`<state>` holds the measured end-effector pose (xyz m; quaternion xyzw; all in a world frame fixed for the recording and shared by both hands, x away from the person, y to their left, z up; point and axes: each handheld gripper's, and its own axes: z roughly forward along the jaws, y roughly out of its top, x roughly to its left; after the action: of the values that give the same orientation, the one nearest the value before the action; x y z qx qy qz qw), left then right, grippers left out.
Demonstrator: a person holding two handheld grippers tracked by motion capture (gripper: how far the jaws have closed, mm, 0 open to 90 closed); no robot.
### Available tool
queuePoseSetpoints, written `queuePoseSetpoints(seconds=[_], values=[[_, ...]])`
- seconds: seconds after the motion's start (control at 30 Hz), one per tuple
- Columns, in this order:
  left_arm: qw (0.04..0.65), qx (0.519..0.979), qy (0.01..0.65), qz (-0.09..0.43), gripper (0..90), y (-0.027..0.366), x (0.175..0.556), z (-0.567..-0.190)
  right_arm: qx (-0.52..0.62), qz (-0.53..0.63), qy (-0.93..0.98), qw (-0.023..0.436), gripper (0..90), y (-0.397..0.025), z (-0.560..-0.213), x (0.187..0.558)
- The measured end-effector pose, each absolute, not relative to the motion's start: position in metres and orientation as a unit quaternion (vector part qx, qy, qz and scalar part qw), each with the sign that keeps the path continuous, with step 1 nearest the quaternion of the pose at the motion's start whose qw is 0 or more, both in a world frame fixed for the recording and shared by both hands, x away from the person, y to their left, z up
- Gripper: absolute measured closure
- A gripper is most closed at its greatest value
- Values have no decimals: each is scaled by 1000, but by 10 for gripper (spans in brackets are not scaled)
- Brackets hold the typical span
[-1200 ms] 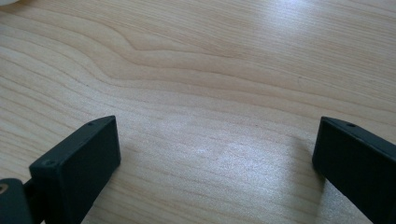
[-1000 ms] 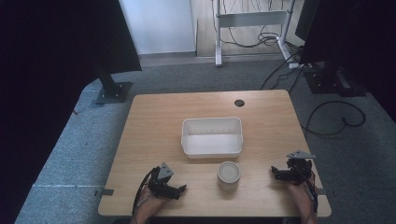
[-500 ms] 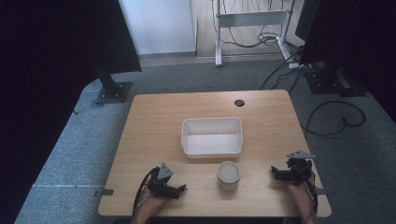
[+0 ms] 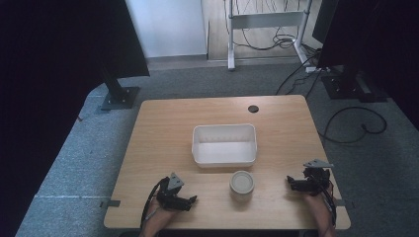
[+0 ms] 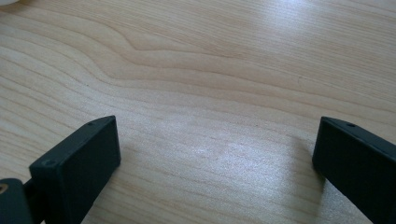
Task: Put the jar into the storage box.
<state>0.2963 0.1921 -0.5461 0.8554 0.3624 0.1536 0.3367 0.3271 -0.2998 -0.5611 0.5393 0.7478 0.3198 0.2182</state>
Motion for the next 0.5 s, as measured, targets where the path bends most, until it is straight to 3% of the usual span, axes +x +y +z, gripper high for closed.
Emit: queuePoseSetpoints(seconds=[0.5], values=[[360,853,348,147,85,185,289,-535,539,320,748,218,6,-300,-561,327]])
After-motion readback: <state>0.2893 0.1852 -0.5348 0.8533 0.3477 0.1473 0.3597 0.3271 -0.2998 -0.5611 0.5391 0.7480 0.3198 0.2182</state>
